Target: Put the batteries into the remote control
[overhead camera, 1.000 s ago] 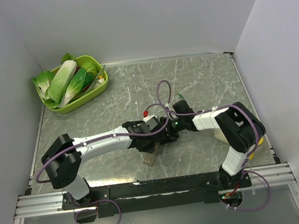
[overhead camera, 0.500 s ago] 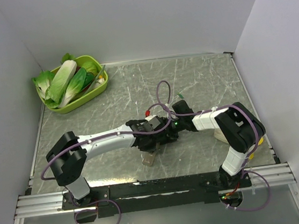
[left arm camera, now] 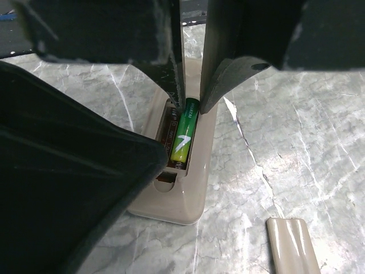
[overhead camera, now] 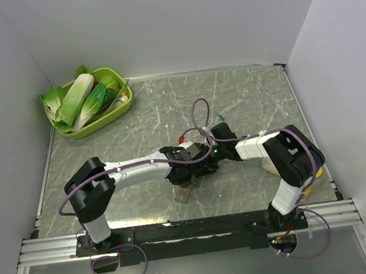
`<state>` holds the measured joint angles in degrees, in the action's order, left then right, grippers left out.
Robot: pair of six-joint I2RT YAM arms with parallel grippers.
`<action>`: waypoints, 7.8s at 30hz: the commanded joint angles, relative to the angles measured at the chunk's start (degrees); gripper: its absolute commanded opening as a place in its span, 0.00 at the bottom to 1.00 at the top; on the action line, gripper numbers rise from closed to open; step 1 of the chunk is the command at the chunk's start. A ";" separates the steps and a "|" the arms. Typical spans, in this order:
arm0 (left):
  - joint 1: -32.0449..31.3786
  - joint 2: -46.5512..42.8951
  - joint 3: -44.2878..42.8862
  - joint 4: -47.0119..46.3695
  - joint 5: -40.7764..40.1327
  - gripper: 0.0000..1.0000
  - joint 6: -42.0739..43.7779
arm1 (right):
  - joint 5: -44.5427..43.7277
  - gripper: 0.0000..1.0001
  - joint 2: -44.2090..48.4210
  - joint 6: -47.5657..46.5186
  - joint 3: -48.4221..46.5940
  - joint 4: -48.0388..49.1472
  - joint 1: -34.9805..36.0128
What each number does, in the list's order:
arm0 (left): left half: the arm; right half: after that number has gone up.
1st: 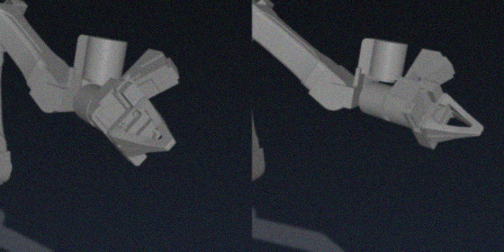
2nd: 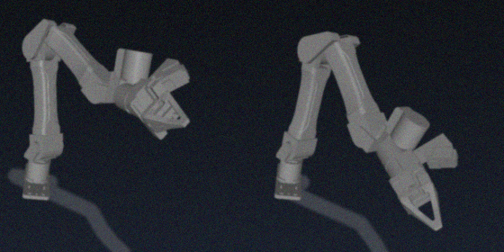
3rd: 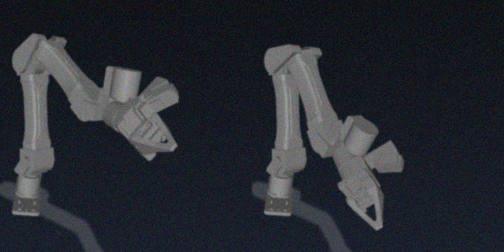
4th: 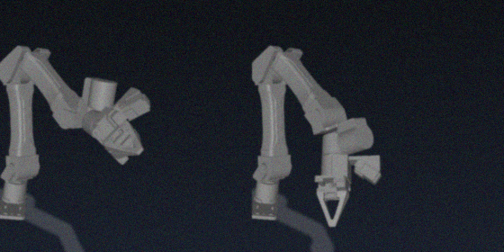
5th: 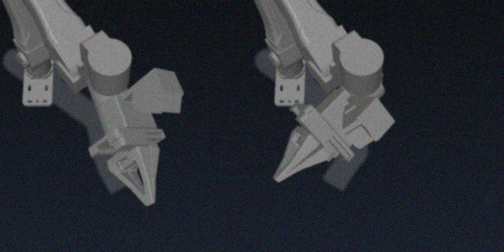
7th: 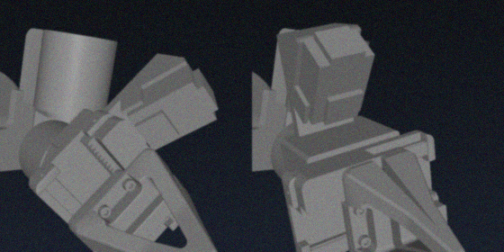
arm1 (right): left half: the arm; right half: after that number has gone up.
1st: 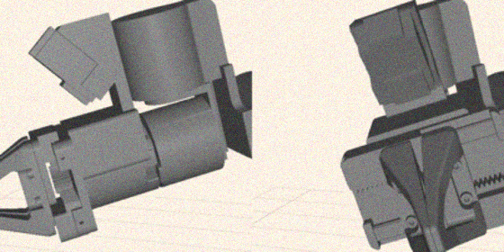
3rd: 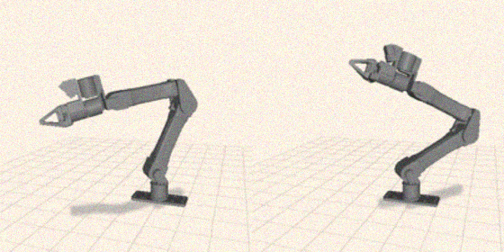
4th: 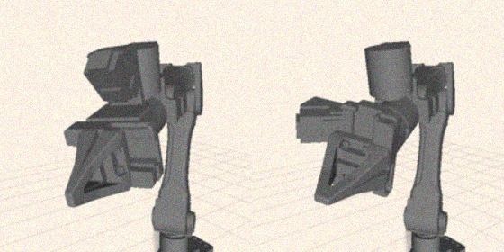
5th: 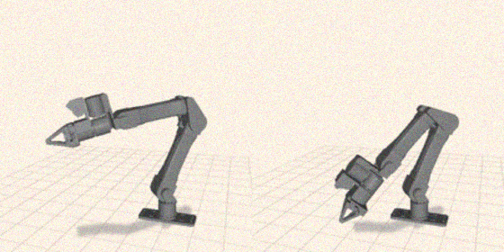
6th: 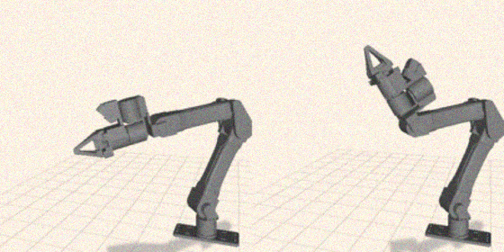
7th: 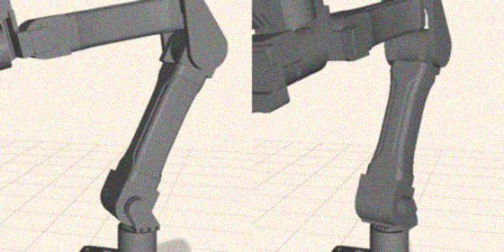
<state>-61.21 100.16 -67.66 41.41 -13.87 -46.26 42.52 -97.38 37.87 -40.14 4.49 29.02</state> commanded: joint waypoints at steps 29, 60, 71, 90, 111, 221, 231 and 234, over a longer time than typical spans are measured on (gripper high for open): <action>0.91 -4.17 -1.70 2.02 -3.97 0.21 -5.41 | -4.81 0.56 3.68 -6.05 -3.10 -7.56 0.69; 36.69 -56.65 43.40 -26.38 16.59 0.94 -8.50 | -42.17 0.82 -8.52 8.19 -30.16 -42.88 27.84; 35.90 -57.71 47.43 -34.17 20.63 0.95 -9.90 | -48.41 0.49 -7.48 -1.55 -29.73 -44.40 28.73; 36.25 -44.63 55.53 -76.47 42.16 0.88 -20.10 | -31.89 0.00 6.77 -42.95 -24.19 -34.90 28.64; 31.77 -28.53 51.22 -81.31 47.53 0.64 -21.77 | -27.76 0.00 8.70 -48.24 -24.20 -32.62 27.24; 32.56 -36.53 52.19 -65.75 44.98 0.01 -2.69 | -33.56 0.00 -3.17 -47.20 -25.61 -41.85 18.89; 32.73 -31.08 50.43 -74.53 49.37 0.01 -4.98 | -20.47 0.00 23.08 -34.80 -9.81 -11.30 16.42; 33.00 -29.94 50.08 -77.35 51.22 0.01 -5.86 | -15.73 0.00 27.93 -30.41 -3.83 3.82 16.69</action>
<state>-28.75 69.17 -15.31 -28.95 33.82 -50.94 18.85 -76.07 0.38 -49.84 -15.38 45.39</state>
